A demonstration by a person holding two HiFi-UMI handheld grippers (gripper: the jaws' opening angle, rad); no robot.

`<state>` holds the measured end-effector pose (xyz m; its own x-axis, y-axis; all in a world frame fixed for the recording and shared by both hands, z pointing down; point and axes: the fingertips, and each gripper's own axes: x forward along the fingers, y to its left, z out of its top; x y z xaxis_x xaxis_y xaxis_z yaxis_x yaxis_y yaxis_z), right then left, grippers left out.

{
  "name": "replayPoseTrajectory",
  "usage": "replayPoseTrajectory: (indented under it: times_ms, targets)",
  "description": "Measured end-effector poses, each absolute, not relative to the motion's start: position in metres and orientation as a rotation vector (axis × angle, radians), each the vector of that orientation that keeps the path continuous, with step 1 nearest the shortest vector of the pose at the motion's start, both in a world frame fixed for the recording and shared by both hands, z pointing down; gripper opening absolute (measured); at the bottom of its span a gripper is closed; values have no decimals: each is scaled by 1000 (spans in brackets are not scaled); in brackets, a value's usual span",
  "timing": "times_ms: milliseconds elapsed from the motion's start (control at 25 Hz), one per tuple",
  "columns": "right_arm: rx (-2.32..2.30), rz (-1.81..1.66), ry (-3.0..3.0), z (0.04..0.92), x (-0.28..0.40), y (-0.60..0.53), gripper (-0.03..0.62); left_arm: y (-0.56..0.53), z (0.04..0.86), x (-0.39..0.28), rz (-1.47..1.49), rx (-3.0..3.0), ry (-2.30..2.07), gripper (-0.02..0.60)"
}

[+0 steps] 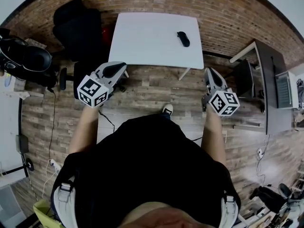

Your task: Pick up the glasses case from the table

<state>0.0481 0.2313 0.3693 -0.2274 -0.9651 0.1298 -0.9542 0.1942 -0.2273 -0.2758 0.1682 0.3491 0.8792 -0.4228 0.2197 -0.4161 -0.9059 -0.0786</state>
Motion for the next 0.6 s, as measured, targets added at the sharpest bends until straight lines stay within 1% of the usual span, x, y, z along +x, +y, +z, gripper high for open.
replayPoseTrajectory:
  times_ms: [600]
  targets:
    - [-1914, -432, 2440, 379, 75, 192, 15, 138, 360, -252, -378, -3026, 718, 9]
